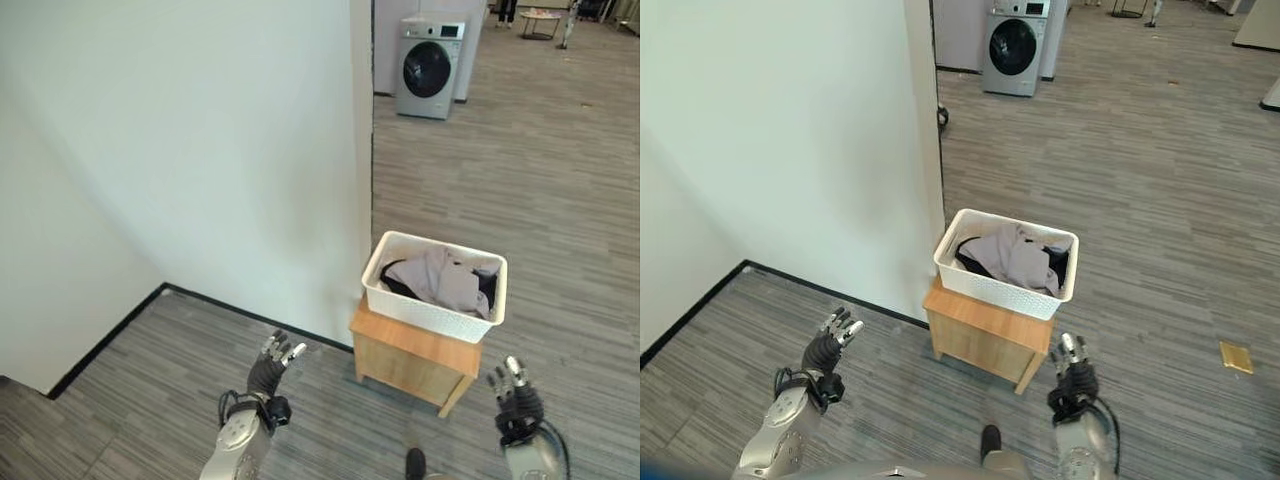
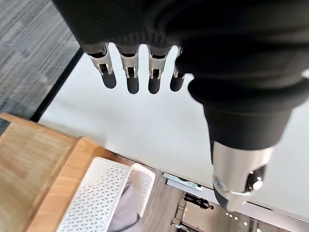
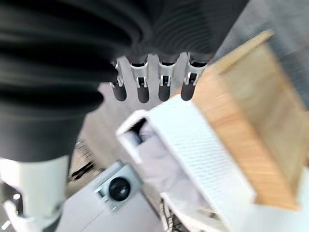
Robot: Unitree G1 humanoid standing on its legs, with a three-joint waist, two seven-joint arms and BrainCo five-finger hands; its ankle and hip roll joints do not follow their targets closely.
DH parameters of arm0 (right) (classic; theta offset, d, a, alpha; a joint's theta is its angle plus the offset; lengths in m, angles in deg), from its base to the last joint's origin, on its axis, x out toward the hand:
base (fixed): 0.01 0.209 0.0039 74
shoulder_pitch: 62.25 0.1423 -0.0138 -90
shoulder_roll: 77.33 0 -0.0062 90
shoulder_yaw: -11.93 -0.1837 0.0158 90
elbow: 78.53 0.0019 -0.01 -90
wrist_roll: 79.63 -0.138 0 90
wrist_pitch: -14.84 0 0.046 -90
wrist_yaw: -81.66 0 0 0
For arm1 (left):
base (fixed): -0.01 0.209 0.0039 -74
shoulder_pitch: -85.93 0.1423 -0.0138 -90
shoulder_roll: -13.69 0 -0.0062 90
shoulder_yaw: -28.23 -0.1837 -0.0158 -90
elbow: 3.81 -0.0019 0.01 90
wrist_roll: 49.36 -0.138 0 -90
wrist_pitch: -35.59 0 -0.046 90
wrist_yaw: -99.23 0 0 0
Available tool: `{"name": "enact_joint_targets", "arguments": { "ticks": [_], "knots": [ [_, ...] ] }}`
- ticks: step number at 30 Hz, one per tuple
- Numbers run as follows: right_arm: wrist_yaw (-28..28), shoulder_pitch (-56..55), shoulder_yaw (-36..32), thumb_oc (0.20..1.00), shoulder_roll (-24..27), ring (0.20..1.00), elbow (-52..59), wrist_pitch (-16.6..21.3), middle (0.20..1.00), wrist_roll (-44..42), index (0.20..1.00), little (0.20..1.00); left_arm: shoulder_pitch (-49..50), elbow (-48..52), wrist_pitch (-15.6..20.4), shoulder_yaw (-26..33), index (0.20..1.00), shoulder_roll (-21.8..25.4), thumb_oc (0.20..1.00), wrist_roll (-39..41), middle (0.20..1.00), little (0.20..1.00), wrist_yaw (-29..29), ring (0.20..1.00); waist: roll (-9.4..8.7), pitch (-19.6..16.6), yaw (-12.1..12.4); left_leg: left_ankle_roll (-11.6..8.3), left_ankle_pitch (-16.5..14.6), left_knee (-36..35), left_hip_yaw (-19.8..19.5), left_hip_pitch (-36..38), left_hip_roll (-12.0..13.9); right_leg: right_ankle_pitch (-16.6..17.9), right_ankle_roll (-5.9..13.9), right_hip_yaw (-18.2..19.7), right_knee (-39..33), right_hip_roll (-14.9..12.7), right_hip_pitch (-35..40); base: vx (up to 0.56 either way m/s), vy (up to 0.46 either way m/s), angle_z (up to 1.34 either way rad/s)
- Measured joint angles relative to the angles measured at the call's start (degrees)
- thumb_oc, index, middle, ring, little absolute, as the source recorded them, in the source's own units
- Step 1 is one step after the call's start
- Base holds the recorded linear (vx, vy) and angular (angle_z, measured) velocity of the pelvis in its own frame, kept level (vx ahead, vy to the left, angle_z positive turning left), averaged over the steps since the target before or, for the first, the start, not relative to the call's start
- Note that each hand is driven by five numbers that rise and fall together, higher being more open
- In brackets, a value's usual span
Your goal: Pick up bed clothes into laundry basket.
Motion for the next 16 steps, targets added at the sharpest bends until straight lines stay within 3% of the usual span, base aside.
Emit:
{"name": "enact_joint_targets", "arguments": {
  "ticks": [6, 16],
  "knots": [
    [0.24, -2.41, 1.33, 1.000, 0.66, 1.000, 4.44, -0.16, 1.000, 8.32, 1.000, 1.000, 0.96, 0.04, 0.37, 1.22, 1.000, -0.25, 1.000, 0.01, 1.000, 1.000, -0.20, 1.000, -0.57, 0.19, 0.15, 0.01, 0.01, 0.00, -0.34, -0.27, -0.50, 0.80, -0.15, -0.24, -1.48, -0.41, 0.50, 0.00, -0.009, 0.02],
    [0.65, -3.21, 4.38, 1.000, -0.80, 1.000, 4.51, -0.48, 1.000, 8.23, 1.000, 1.000, 2.24, 0.11, 0.40, 1.36, 1.000, -0.34, 1.000, 0.20, 1.000, 1.000, -0.37, 1.000, -0.38, 0.22, 0.25, 0.00, -0.01, 0.00, -0.65, -0.37, -1.29, 0.92, -0.27, -0.39, -1.48, -1.28, 0.51, 0.00, -0.001, 0.00]
  ]
}}
